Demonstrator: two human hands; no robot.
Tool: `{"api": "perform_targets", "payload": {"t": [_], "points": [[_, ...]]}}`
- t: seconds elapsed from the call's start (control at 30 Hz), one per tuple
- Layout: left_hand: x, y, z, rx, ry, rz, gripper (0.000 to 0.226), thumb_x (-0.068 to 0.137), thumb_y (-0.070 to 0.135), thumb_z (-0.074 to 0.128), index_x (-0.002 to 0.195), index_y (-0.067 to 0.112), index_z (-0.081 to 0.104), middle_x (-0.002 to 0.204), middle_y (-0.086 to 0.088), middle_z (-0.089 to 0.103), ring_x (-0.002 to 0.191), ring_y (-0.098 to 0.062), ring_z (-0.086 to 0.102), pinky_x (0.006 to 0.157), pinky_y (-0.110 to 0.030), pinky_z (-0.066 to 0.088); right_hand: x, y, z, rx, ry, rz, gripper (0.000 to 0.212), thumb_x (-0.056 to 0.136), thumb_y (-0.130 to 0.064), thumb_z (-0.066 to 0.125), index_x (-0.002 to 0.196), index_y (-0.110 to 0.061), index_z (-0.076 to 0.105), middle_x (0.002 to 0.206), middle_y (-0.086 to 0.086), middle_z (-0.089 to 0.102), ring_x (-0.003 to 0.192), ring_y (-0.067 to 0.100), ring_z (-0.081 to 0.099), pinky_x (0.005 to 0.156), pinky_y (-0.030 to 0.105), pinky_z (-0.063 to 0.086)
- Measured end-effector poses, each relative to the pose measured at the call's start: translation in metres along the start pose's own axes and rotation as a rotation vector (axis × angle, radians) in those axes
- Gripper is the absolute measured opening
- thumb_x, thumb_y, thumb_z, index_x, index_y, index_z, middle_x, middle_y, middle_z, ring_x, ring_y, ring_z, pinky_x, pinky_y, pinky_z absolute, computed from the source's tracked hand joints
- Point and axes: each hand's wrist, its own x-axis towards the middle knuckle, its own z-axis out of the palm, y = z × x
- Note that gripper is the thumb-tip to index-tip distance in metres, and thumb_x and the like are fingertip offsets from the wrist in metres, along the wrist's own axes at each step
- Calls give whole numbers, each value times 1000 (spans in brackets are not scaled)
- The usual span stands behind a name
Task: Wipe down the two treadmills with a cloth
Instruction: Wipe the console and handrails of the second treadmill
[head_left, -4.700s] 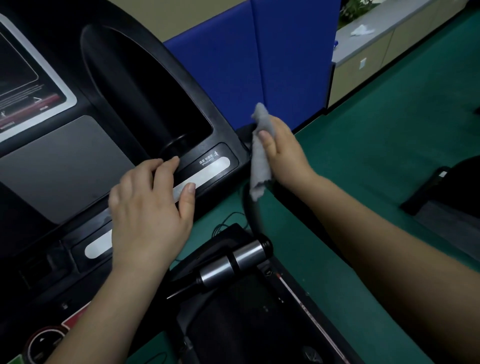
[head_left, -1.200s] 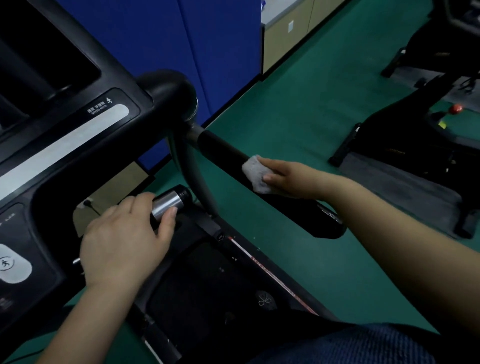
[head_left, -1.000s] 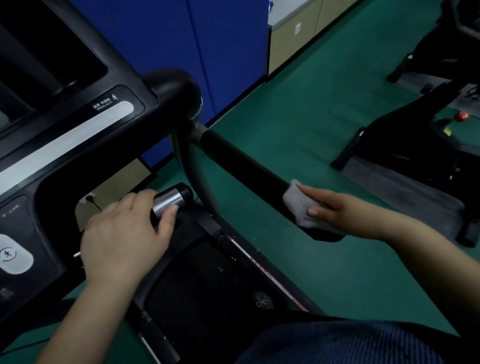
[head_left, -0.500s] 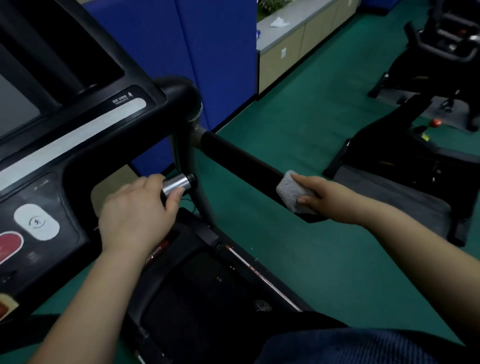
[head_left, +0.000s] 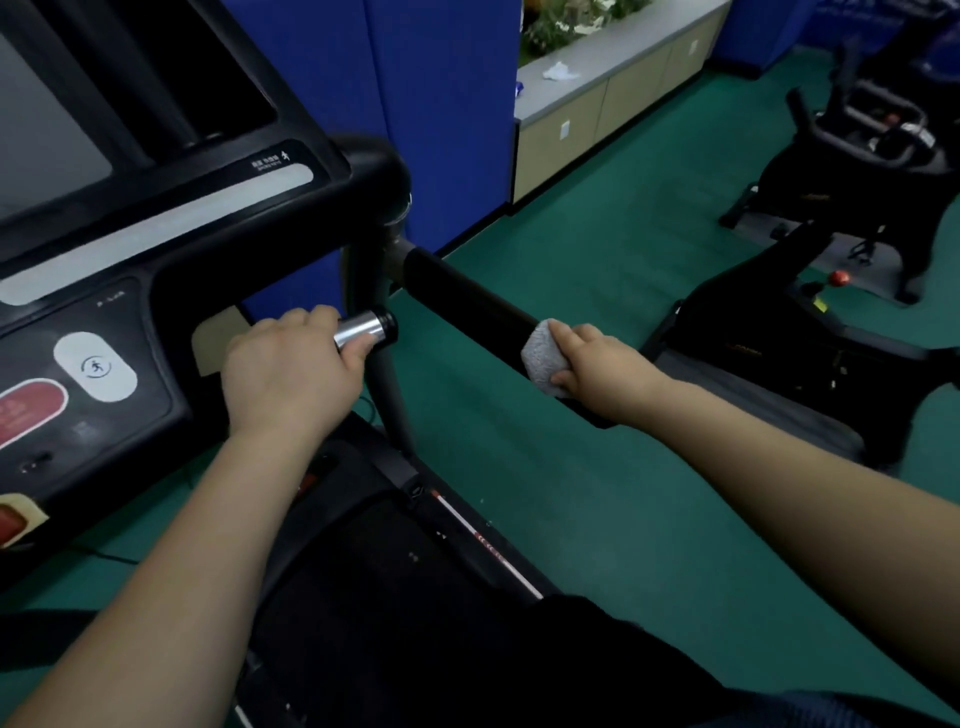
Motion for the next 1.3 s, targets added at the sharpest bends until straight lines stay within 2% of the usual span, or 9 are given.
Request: {"api": "perform_targets", "payload": {"t": [0.27, 0.43, 0.6, 0.73, 0.93, 1.0, 1.1, 1.17, 1.3], "points": [[-2, 0, 7, 27, 51, -34, 42, 89, 55, 48, 98, 19, 65, 82, -6, 64, 74, -34, 59, 57, -32, 31, 21, 0, 0, 64, 2, -95, 72, 93, -37, 51, 153, -19, 14, 142, 12, 39, 119, 34, 50, 96, 36, 43], [1, 2, 9, 42, 84, -55, 48, 87, 64, 35, 99, 28, 65, 89, -6, 69, 80, -34, 63, 62, -32, 40, 30, 15, -11, 99, 6, -204, 75, 81, -52, 62, 144, -23, 32, 137, 6, 45, 123, 24, 49, 101, 34, 41], [0, -1, 20, 33, 135, -136, 58, 81, 71, 24, 108, 35, 60, 96, -7, 70, 86, -36, 64, 71, -45, 51, 44, 31, -15, 134, -42, -340, 69, 72, -64, 61, 128, -30, 37, 133, -2, 43, 114, 18, 52, 94, 34, 44], [-6, 19, 7, 49, 156, -217, 54, 83, 64, 30, 108, 33, 66, 95, -5, 70, 88, -35, 62, 71, -41, 48, 49, 40, -7, 233, -22, -401, 66, 78, -62, 59, 132, -31, 35, 134, -2, 40, 106, 17, 51, 85, 30, 42], [-30, 95, 22, 70, 219, -537, 47, 87, 32, 57, 132, 17, 55, 142, -8, 48, 138, -30, 34, 110, -53, 23, 54, 71, 0, 618, -168, -517, 63, 93, -50, 48, 149, -33, 26, 150, -10, 34, 135, 9, 37, 101, 19, 27], [-49, 151, 37, -89, 262, -601, 43, 88, 21, 59, 131, 18, 57, 140, -5, 48, 136, -28, 36, 111, -46, 24, 60, 83, 4, 788, -262, -574, 54, 97, -43, 45, 148, -35, 30, 149, -19, 36, 133, -4, 36, 102, 10, 25], [-63, 231, 53, -426, 235, -609, 38, 88, 25, 53, 126, 22, 61, 121, 8, 54, 115, -5, 48, 103, -9, 25, 70, 97, 16, 1026, -391, -646, 43, 100, -32, 43, 142, -36, 41, 132, -24, 53, 115, -15, 50, 92, 0, 36], [-64, 268, 58, -572, 170, -622, 40, 87, 32, 49, 125, 28, 60, 117, 17, 55, 107, 13, 47, 95, 2, 25, 76, 104, 28, 1166, -426, -647, 40, 100, -28, 43, 140, -33, 45, 127, -17, 61, 114, -7, 56, 96, 9, 42], [-64, 311, 55, -797, 201, -810, 29, 94, 41, 42, 119, 47, 54, 119, 39, 55, 114, 21, 46, 89, 4, 30, 71, 110, 61, 1382, -427, -632, 48, 94, -34, 45, 141, -24, 44, 135, -9, 57, 125, 2, 51, 110, 28, 38]]}}
